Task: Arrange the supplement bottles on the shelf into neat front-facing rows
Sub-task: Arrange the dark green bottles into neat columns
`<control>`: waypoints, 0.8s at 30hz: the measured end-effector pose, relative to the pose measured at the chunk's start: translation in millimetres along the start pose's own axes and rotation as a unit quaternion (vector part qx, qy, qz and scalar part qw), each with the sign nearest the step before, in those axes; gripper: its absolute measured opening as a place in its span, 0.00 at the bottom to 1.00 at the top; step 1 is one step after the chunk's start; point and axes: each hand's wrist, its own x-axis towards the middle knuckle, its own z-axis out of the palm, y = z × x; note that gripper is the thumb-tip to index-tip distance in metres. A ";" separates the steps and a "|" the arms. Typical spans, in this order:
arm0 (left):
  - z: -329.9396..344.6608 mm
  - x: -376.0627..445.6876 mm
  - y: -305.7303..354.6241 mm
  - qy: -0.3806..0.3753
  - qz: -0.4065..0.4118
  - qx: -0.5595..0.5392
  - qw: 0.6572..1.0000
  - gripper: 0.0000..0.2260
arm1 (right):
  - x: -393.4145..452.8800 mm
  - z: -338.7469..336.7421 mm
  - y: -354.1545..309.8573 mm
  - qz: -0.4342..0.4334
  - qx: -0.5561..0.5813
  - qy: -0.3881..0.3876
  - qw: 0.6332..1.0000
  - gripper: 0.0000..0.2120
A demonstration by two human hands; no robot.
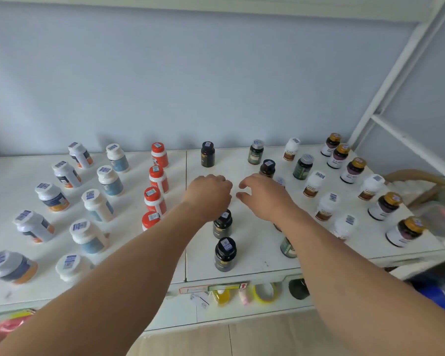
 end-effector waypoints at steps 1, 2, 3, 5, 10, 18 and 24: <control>-3.8 -3.4 8.7 0.002 0.001 -0.002 1.000 0.13 | -9.3 -3.4 3.7 0.003 0.004 0.007 1.000 0.18; -7.3 -6.6 17.3 0.005 -0.001 -0.005 1.000 0.13 | -18.0 -6.7 8.3 0.004 0.007 0.014 1.000 0.18; -9.7 -10.1 26.6 0.007 -0.004 -0.009 1.000 0.13 | -26.8 -9.6 13.9 0.002 0.010 0.021 1.000 0.18; -12.2 -17.4 46.6 0.007 -0.007 -0.018 1.000 0.13 | -43.8 -14.5 27.7 0.001 0.021 0.033 0.999 0.18; -5.2 -35.5 102.6 -0.023 -0.049 -0.067 0.996 0.14 | -91.4 -19.2 73.7 0.005 0.083 0.053 0.995 0.20; 39.9 -71.6 174.0 -0.086 -0.177 -0.207 0.958 0.21 | -153.1 11.6 158.9 0.013 0.133 -0.025 0.991 0.30; 85.7 -72.7 204.3 -0.080 -0.161 -0.197 0.964 0.32 | -154.4 66.8 197.9 -0.008 0.041 -0.080 0.996 0.31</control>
